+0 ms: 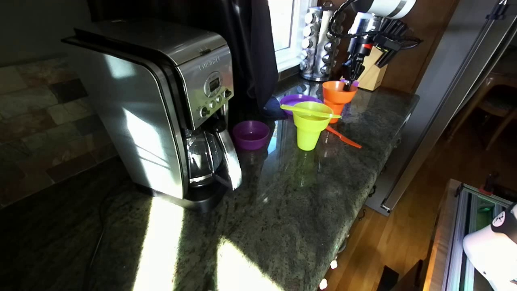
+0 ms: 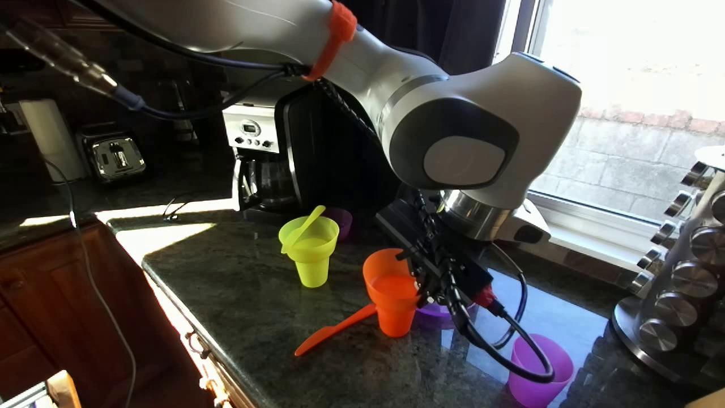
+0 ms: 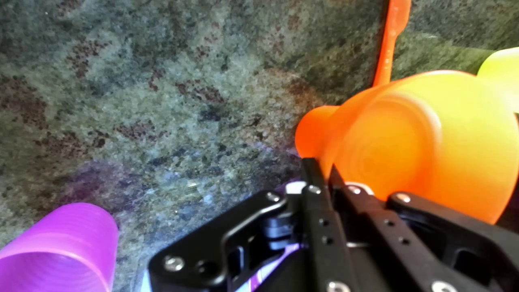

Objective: Put the orange bowl on top of the orange cup then place the orange knife on top of the orange bowl.

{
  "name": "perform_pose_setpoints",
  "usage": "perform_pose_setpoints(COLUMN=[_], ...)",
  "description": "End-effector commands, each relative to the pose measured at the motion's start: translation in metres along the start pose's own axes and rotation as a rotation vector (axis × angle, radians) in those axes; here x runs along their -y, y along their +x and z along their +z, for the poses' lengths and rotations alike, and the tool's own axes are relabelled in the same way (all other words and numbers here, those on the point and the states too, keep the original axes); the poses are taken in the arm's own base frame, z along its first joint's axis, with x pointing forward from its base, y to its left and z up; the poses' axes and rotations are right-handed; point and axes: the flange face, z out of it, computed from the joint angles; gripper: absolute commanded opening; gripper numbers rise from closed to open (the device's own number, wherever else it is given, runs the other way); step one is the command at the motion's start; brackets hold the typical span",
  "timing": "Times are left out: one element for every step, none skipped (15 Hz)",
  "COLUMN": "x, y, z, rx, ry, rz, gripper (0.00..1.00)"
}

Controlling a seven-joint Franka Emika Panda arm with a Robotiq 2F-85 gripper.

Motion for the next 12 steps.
perform_pose_setpoints(x=[-0.001, 0.0, 0.0, 0.0, 0.0, 0.0, 0.001, 0.001, 0.001, 0.002, 0.003, 0.005], y=[0.001, 0.002, 0.002, 0.002, 0.002, 0.002, 0.002, 0.001, 0.0, -0.003, -0.007, -0.014], z=[0.003, 0.003, 0.003, 0.003, 0.003, 0.004, 0.003, 0.003, 0.002, -0.002, -0.005, -0.01], rx=[0.004, 0.005, 0.004, 0.004, 0.004, 0.003, 0.002, 0.001, 0.0, -0.006, -0.01, -0.014], ry=[-0.017, -0.015, -0.015, -0.014, -0.015, -0.015, -0.015, -0.015, -0.015, -0.012, -0.006, 0.002], rz=[0.014, 0.014, 0.016, 0.017, 0.018, 0.019, 0.02, 0.021, 0.024, 0.031, 0.036, 0.023], gripper=[0.01, 0.1, 0.29, 0.34, 0.43, 0.49, 0.56, 0.65, 0.72, 0.81, 0.87, 0.95])
